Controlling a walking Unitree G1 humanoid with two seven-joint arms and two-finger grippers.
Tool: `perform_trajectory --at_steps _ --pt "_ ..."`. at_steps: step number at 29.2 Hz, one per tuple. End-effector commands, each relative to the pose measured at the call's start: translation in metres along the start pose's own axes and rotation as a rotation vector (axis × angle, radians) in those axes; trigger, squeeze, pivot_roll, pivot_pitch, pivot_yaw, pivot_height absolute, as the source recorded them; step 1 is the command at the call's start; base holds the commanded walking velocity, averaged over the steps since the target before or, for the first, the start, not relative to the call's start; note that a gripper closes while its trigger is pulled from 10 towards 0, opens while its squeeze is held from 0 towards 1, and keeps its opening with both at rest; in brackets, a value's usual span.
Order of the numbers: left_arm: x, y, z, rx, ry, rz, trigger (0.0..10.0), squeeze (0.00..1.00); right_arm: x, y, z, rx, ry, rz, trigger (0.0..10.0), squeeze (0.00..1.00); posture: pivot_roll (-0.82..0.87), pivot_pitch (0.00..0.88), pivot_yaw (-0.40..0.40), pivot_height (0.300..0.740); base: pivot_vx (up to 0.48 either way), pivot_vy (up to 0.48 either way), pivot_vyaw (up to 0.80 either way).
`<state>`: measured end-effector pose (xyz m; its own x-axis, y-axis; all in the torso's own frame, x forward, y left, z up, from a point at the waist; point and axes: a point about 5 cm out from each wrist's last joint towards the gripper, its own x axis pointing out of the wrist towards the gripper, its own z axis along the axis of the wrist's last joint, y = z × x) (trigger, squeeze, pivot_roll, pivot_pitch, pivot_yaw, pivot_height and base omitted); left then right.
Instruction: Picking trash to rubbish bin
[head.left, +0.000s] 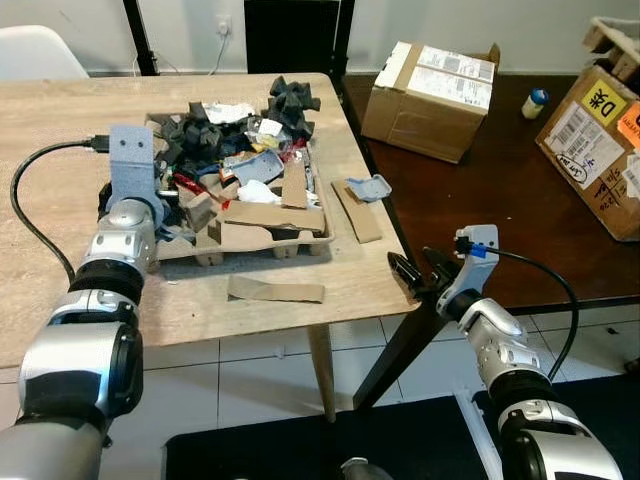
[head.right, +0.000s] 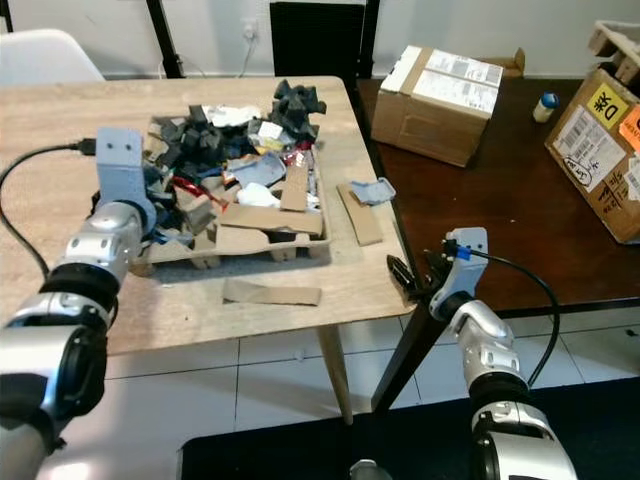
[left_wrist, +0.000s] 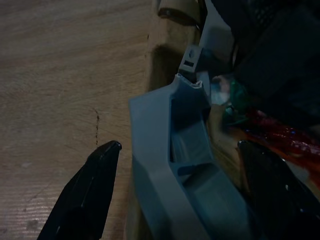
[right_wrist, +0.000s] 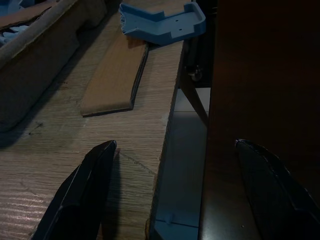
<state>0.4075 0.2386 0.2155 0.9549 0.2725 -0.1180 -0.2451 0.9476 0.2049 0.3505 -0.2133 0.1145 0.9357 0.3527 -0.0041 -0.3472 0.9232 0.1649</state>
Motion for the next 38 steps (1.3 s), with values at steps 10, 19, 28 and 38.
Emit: perform_trajectory --at_steps 10,19,28,38 --pt "0.002 0.006 -0.005 0.097 0.039 0.021 0.0 0.00 -0.008 -0.002 -0.018 0.018 0.086 -0.019 10.0 0.00 0.08 0.227 -0.032 0.740 0.000 0.000 0.00" --pt "0.002 0.005 -0.002 0.063 0.036 0.029 0.0 0.00 -0.007 -0.003 -0.016 0.012 0.087 -0.021 10.0 0.00 0.08 0.226 -0.034 0.740 0.000 0.000 0.00" --pt "0.003 0.016 0.039 -0.030 -0.102 0.064 0.0 0.00 -0.007 -0.007 -0.012 0.006 0.082 -0.030 10.0 0.00 0.07 0.223 -0.031 0.740 0.000 0.000 0.00" --pt "-0.001 0.042 0.066 -0.126 -0.209 0.140 0.0 0.00 -0.006 -0.008 -0.010 0.004 0.079 -0.033 10.0 0.00 0.08 0.215 -0.034 0.740 0.000 0.000 0.00"
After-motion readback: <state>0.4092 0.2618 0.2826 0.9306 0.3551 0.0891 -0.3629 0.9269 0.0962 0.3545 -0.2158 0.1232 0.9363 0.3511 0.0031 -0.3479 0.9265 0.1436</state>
